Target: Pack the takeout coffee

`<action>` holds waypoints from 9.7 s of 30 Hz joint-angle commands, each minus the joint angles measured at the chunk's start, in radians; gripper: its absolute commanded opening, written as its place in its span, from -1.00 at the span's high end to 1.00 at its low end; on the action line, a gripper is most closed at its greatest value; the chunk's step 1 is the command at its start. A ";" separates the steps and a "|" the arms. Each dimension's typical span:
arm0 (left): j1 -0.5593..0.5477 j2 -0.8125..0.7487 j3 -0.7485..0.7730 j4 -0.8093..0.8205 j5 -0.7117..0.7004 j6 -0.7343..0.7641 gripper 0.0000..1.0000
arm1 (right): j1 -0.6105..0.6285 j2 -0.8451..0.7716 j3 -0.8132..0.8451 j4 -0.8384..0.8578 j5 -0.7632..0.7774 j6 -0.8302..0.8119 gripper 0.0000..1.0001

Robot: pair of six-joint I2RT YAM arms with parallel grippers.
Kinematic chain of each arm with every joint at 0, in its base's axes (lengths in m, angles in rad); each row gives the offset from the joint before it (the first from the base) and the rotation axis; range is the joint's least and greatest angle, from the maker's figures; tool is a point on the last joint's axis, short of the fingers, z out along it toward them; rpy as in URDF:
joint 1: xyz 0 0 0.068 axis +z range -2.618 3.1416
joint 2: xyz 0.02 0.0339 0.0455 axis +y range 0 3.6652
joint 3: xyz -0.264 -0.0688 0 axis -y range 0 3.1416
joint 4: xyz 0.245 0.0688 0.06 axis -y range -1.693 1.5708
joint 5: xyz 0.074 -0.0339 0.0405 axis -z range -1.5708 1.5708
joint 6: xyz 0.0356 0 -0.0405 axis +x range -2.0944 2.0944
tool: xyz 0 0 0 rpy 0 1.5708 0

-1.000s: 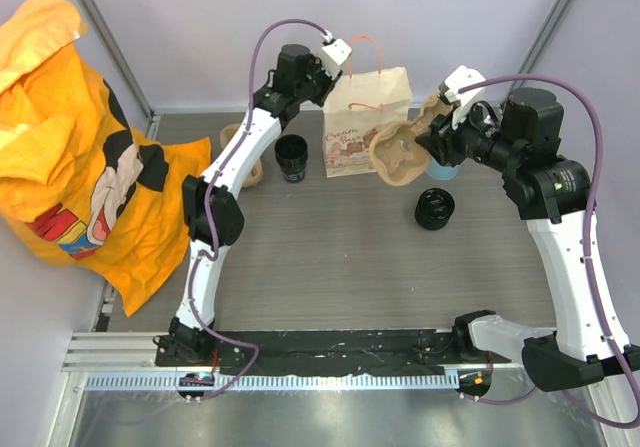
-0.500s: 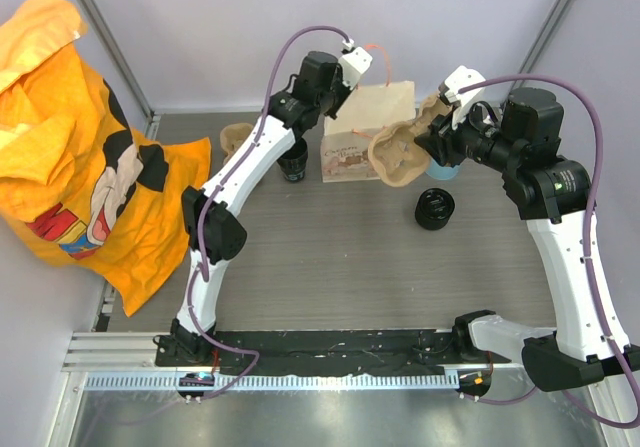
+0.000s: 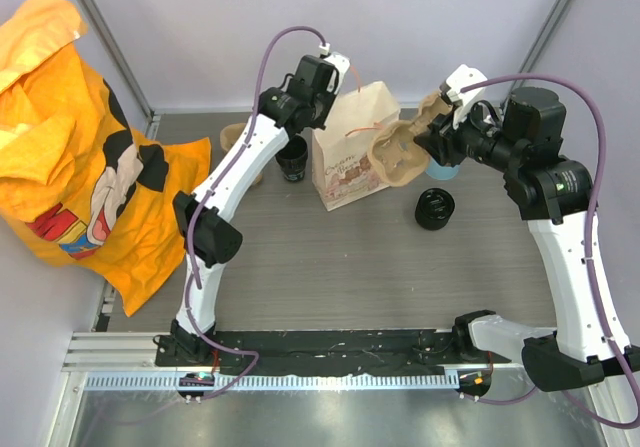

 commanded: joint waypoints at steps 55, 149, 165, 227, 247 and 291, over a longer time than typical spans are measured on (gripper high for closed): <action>0.208 -0.077 -0.007 -0.061 1.092 0.462 -0.63 | -0.003 0.025 0.091 0.026 -0.030 0.032 0.29; -0.016 -0.446 -0.495 -0.099 0.544 -0.222 1.00 | 0.020 0.260 -0.031 0.293 -0.376 0.383 0.31; -0.016 -0.472 -0.563 -0.041 0.586 -0.161 1.00 | 0.019 0.360 0.015 0.170 -0.410 0.222 0.31; -0.088 -0.503 -0.515 -0.036 0.455 0.006 1.00 | 0.217 0.510 0.158 0.006 0.194 0.098 0.44; -0.095 -0.517 -0.532 -0.033 0.426 0.022 1.00 | 0.215 0.524 0.181 0.063 0.292 0.207 0.43; -0.099 -0.517 -0.515 -0.018 0.379 0.008 1.00 | 0.238 0.383 0.043 0.014 0.185 0.099 0.42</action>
